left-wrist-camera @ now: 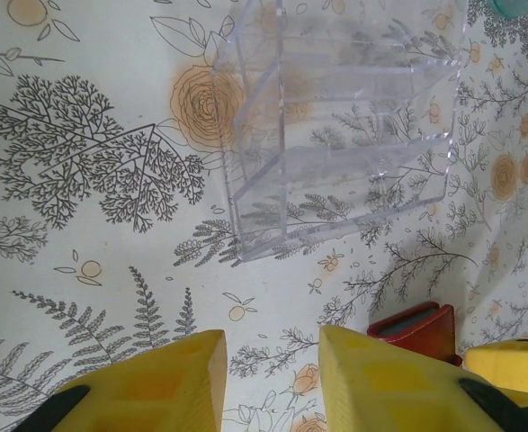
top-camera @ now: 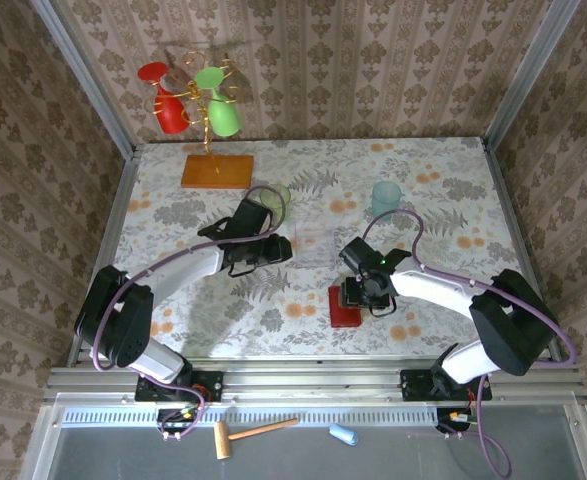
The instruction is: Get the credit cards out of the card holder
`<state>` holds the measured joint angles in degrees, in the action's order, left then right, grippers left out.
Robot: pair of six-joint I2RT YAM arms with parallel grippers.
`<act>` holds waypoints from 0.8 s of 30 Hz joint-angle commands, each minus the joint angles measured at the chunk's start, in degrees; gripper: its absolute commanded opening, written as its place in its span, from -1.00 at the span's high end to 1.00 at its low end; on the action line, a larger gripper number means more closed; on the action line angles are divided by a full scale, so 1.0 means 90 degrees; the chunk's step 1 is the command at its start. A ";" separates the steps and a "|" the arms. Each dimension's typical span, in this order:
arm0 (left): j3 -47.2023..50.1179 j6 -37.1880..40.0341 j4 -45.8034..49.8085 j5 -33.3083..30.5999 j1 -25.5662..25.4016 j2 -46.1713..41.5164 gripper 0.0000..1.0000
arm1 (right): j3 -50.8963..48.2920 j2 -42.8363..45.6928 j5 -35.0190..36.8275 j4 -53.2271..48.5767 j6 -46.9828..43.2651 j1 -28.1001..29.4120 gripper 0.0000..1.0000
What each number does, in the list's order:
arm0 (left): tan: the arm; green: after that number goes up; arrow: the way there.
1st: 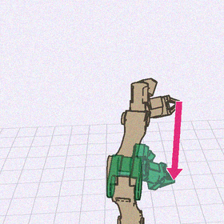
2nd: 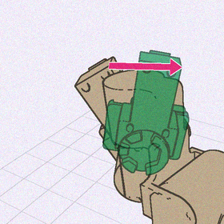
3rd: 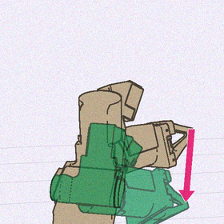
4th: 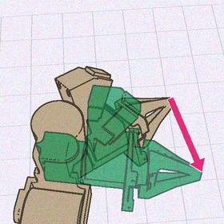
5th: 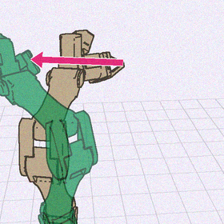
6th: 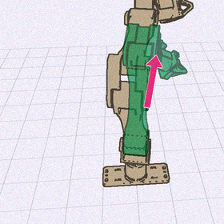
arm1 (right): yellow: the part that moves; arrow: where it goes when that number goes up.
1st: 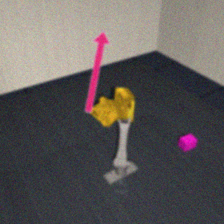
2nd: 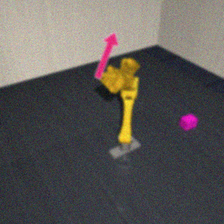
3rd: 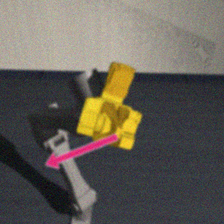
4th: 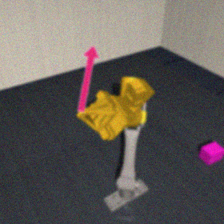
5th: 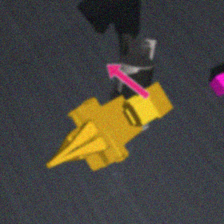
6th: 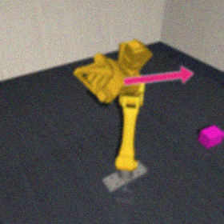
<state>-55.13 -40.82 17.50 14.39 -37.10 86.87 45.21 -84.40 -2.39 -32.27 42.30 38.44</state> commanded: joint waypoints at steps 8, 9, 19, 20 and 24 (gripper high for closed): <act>0.0098 -0.0102 0.0018 0.0022 -0.0086 0.0036 0.33 | -0.0181 -0.0061 -0.0636 0.0639 0.0707 0.0043 0.13; 0.0105 -0.0101 0.0026 0.0022 -0.0087 0.0025 0.33 | -0.0180 -0.0061 -0.0656 0.0688 0.0786 0.0060 0.14; 0.0420 -0.0330 -0.0125 0.0208 -0.0106 -0.0179 0.33 | 0.0030 -0.0504 -0.0914 0.1650 0.1867 0.0571 0.22; 0.0514 -0.0424 -0.0220 0.0293 -0.0101 -0.0206 0.33 | 0.0112 -0.0601 -0.0899 0.1685 0.1944 0.0653 0.22; 0.1006 -0.0895 -0.0788 0.0634 -0.0116 -0.0371 0.34 | 0.0332 -0.0775 -0.0876 0.1735 0.2065 0.0873 0.23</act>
<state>-48.47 -44.73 14.24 16.84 -37.54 85.91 46.26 -90.08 -9.76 -17.80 57.87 45.06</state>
